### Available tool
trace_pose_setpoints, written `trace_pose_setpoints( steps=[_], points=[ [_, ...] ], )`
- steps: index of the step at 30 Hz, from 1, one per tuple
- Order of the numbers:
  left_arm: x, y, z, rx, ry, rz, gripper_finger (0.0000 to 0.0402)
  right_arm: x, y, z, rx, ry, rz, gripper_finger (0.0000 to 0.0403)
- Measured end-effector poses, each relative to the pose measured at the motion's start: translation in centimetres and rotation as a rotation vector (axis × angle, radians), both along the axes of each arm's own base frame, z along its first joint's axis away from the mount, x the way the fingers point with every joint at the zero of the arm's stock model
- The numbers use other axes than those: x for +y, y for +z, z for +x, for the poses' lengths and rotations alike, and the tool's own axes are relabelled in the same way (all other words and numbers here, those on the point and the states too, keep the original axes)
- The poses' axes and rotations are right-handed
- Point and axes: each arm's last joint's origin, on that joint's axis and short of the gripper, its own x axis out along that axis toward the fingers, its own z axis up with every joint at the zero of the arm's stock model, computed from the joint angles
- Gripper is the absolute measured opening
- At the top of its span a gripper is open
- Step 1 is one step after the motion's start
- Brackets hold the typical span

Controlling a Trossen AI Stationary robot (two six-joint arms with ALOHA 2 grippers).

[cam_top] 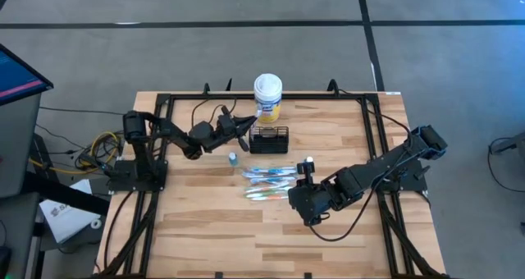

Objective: Pick & Place toothbrushing station
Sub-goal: Put the violet toothbrush into the black wire organizer

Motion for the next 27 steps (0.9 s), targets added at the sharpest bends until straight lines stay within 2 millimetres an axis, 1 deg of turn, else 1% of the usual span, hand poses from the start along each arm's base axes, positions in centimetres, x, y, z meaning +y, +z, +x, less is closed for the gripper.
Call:
trace_pose_setpoints(
  steps=[2,5,11,16,27],
  points=[
    [0.1,-0.5,0.3,0.017,0.003,-0.011,0.0002,0.0,0.0,0.0,-0.001,0.0,0.0,0.0071],
    [0.1,-0.8,0.9,0.018,0.0,-0.01,0.0003,0.0,0.0,0.0,-0.001,0.0,0.001,0.0071],
    [0.2,-1.8,1.1,0.048,-0.001,-0.023,0.0004,0.1,0.0,0.0,0.0,0.002,0.0,0.0071],
    [0.2,-1.9,1.1,0.05,-0.002,-0.024,0.0008,0.1,0.0,0.0,0.0,0.002,0.0,0.0071],
    [0.2,-1.9,1.1,0.05,-0.002,-0.024,0.0034,0.1,0.0,0.0,0.0,0.004,-0.001,0.0071]
  ],
)
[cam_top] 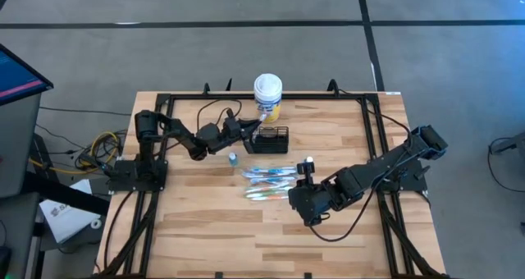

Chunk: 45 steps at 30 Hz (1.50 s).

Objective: Pick & Place toothbrushing station
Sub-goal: Put the violet toothbrush into the black wire organizer, then put the green toothbrush into the black wire organizer

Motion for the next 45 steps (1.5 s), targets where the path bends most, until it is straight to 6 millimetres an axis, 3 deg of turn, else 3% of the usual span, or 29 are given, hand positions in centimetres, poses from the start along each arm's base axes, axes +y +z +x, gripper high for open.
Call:
trace_pose_setpoints(
  steps=[6,21,32,37,45],
  points=[
    [0.0,0.0,0.0,0.003,0.001,0.006,0.0046,0.0,0.0,0.0,0.0,-0.001,0.001,0.0071],
    [0.0,0.1,0.0,-0.001,0.001,0.008,0.0134,0.0,0.0,0.0,-0.003,-0.001,0.002,0.0071],
    [-0.5,3.5,-1.7,-0.034,-0.001,0.019,0.0139,0.0,0.0,0.1,-0.006,-0.001,0.004,0.0071],
    [-1.7,4.9,-3.1,-0.027,-0.027,-0.008,0.014,0.0,0.0,0.1,-0.01,-0.001,0.006,0.0071],
    [-5.4,6.5,-4.4,0.07,-0.162,-0.033,0.0129,0.1,0.1,0.3,-0.03,-0.001,0.018,0.0071]
  ],
)
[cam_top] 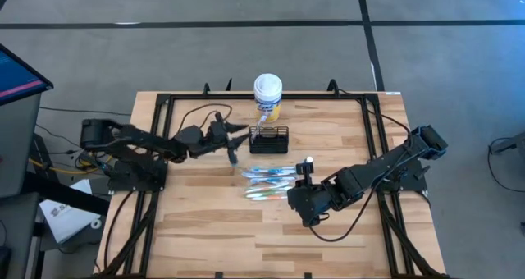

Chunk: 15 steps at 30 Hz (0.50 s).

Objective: Pick & Place toothbrushing station
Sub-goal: Put the green toothbrush into the black wire organizer

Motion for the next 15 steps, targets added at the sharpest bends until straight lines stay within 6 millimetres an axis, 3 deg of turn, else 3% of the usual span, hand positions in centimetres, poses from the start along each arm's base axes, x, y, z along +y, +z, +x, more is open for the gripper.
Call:
trace_pose_setpoints(
  steps=[6,15],
  points=[
    [-3.0,0.3,-0.3,0.07,-0.119,-0.005,0.0116,-0.1,-0.8,0.8,0.012,-0.023,0.004,0.0071],
    [-6.2,-0.1,-0.4,0.104,-0.244,-0.001,0.0112,0.0,-5.5,2.5,0.174,-0.075,-0.064,0.0071]
  ],
)
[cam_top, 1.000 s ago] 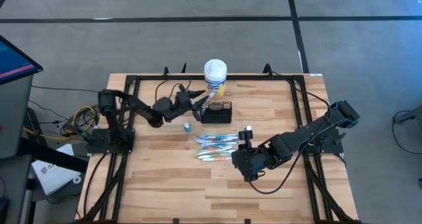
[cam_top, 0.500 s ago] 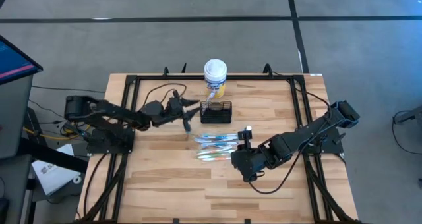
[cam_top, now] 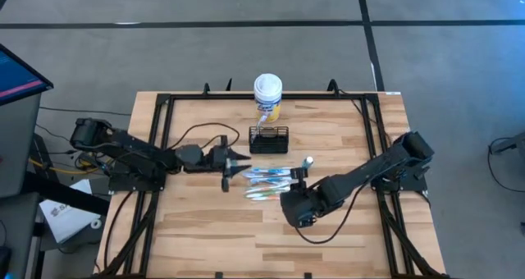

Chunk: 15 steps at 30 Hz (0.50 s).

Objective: Pick & Place toothbrushing station
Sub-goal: Put the green toothbrush into the black wire organizer

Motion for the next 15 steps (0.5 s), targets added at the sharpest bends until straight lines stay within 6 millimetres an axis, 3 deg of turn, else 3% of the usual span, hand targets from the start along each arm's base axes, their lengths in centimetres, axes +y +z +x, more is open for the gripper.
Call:
trace_pose_setpoints(
  steps=[5,9,15],
  points=[
    [-0.9,0.0,-0.1,0.004,-0.034,0.0,0.011,-0.9,-1.9,0.8,0.068,-0.069,-0.028,0.0071],
    [-1.3,-0.1,-0.2,0.007,-0.053,0.001,0.0109,-1.8,-2.3,0.8,0.105,-0.132,-0.039,0.0071],
    [-1.5,-0.1,-0.2,0.009,-0.062,0.001,0.0108,-2.8,-4.0,-1.4,0.03,-0.186,0.012,0.0071]
  ],
)
